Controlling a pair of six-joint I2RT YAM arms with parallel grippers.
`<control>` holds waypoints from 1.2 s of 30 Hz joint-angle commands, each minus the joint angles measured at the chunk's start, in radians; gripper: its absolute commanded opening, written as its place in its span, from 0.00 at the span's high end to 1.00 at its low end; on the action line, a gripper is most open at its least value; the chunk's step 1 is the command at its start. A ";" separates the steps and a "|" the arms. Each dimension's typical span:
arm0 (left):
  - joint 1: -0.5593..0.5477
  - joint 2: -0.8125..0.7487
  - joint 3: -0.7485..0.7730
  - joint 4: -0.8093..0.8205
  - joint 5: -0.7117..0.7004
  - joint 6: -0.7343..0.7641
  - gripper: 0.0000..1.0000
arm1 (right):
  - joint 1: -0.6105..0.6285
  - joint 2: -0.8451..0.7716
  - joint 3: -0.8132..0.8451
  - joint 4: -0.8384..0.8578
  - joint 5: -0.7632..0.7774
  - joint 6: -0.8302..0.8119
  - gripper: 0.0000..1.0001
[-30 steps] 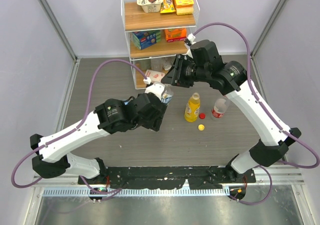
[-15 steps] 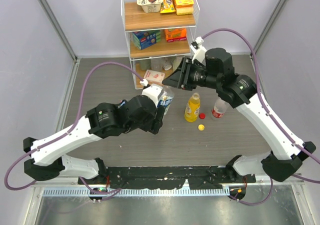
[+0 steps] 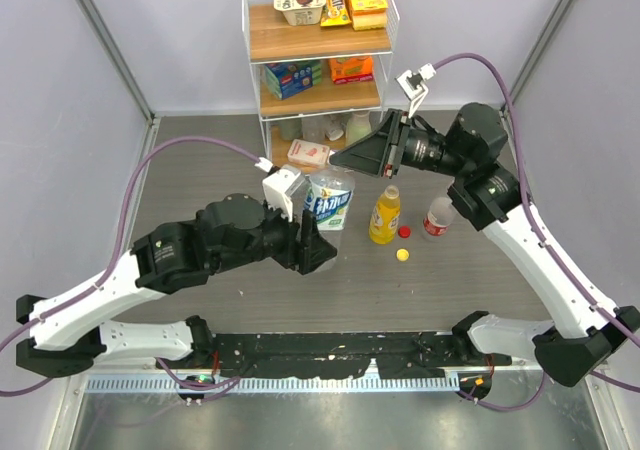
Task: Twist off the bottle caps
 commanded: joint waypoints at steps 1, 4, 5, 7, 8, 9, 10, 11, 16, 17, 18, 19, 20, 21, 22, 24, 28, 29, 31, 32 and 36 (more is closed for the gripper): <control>-0.001 -0.011 -0.039 0.059 0.123 -0.013 1.00 | -0.016 -0.037 -0.007 0.491 -0.156 0.290 0.99; -0.002 -0.007 -0.047 0.064 0.140 -0.027 1.00 | -0.017 -0.027 -0.010 0.586 -0.190 0.359 0.99; -0.001 -0.007 -0.048 0.068 0.143 -0.030 1.00 | -0.017 -0.020 -0.007 0.598 -0.193 0.365 0.99; -0.001 -0.013 -0.054 0.075 0.143 -0.033 1.00 | -0.017 -0.022 0.000 0.597 -0.198 0.367 0.99; -0.001 -0.017 -0.057 0.078 0.140 -0.035 1.00 | -0.017 -0.022 0.002 0.595 -0.199 0.365 0.99; -0.002 -0.022 -0.059 0.079 0.137 -0.035 1.00 | -0.017 -0.025 0.005 0.583 -0.198 0.356 0.99; -0.002 -0.026 -0.059 0.078 0.131 -0.036 1.00 | -0.017 -0.028 0.010 0.568 -0.193 0.348 0.98; -0.001 -0.033 -0.059 0.076 0.125 -0.035 1.00 | -0.017 -0.034 0.011 0.539 -0.187 0.326 0.98; -0.001 -0.043 -0.062 0.065 0.109 -0.038 1.00 | -0.017 -0.062 0.060 0.312 -0.112 0.168 0.43; -0.002 -0.043 -0.062 0.064 0.108 -0.039 1.00 | -0.017 -0.063 0.066 0.296 -0.094 0.157 0.35; -0.001 -0.040 -0.062 0.062 0.106 -0.041 1.00 | -0.019 -0.063 0.080 0.255 -0.083 0.138 0.23; -0.001 -0.040 -0.062 0.062 0.105 -0.041 1.00 | -0.016 -0.062 0.086 0.243 -0.069 0.126 0.15; -0.002 -0.040 -0.062 0.062 0.103 -0.041 1.00 | -0.017 -0.062 0.095 0.218 -0.063 0.114 0.14; -0.002 -0.039 -0.062 0.062 0.102 -0.042 1.00 | -0.017 -0.062 0.102 0.201 -0.045 0.106 0.11; -0.002 -0.039 -0.060 0.061 0.099 -0.042 1.00 | -0.017 -0.059 0.114 0.171 -0.040 0.089 0.10; -0.001 -0.040 -0.059 0.059 0.088 -0.041 1.00 | -0.017 -0.048 0.143 0.085 -0.015 0.059 0.09; -0.002 -0.039 -0.045 0.038 0.043 -0.041 1.00 | -0.017 -0.024 0.203 -0.053 0.043 0.006 0.08; -0.001 -0.039 -0.040 0.021 0.018 -0.042 1.00 | -0.017 -0.019 0.214 -0.079 0.063 0.002 0.06; -0.001 -0.028 -0.025 -0.022 -0.041 -0.055 1.00 | -0.017 -0.005 0.233 -0.134 0.095 0.002 0.06; -0.001 -0.023 -0.016 -0.040 -0.062 -0.056 1.00 | -0.019 0.000 0.240 -0.148 0.115 0.002 0.06; -0.001 0.000 0.018 -0.109 -0.142 -0.070 1.00 | -0.016 0.016 0.273 -0.257 0.209 -0.003 0.06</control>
